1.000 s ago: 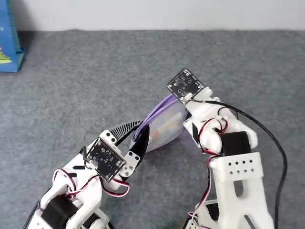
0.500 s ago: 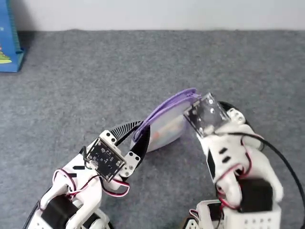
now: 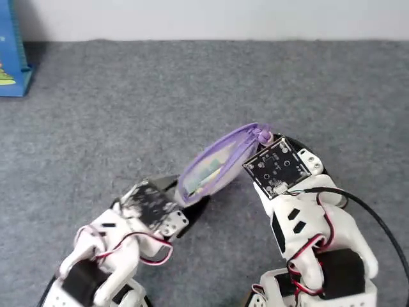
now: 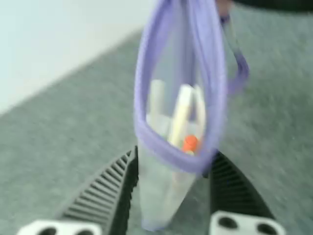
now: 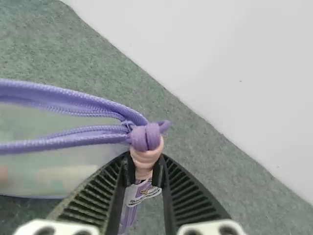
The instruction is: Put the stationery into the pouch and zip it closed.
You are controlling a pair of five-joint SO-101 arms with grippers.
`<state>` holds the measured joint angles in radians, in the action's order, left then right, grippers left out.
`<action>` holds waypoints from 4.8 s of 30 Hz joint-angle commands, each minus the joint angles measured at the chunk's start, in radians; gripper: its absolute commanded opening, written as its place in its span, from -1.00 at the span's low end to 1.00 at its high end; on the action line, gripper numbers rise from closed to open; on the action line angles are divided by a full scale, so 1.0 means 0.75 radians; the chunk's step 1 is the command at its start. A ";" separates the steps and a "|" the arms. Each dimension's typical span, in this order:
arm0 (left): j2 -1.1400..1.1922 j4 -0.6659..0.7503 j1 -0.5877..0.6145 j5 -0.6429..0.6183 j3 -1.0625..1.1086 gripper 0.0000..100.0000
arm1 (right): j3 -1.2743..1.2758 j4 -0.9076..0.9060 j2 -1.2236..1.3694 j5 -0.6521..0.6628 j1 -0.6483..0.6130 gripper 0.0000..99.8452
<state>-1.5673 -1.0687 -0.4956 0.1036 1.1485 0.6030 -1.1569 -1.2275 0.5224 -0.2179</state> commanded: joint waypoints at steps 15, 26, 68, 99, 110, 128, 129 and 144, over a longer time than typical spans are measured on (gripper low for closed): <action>-0.266 0.409 0.239 -0.213 0.302 -0.58 | -0.020 -0.230 -0.238 -0.043 -0.308 -0.98; -0.180 0.544 0.248 -0.295 0.326 -0.58 | -0.020 -0.384 -0.318 -0.045 -0.576 -0.98; -0.170 -0.147 -0.141 -0.286 -0.015 -0.41 | -0.260 -0.482 -0.314 -0.102 -0.750 -0.97; -0.170 -0.135 -0.078 -0.282 0.007 -0.41 | -0.082 -0.830 -0.314 -0.563 -0.815 -0.60; -0.170 -0.139 -0.076 -0.282 0.007 -0.41 | 0.041 -0.723 -0.310 -0.552 -0.815 -0.60; -0.170 -0.145 -0.078 -0.282 0.007 -0.41 | 0.010 -0.650 -0.392 -0.166 -0.429 -0.98; -0.170 -0.145 -0.078 -0.282 0.007 -0.41 | -0.027 -0.664 -0.418 -0.125 -0.429 -0.98; -0.170 -0.147 -0.088 -0.286 0.005 -0.40 | -0.145 -0.605 -0.504 0.090 -0.422 -0.98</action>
<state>-1.7116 -1.1976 -0.5600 -0.1036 1.1607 0.5370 -1.6617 -1.6065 0.5577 -0.5386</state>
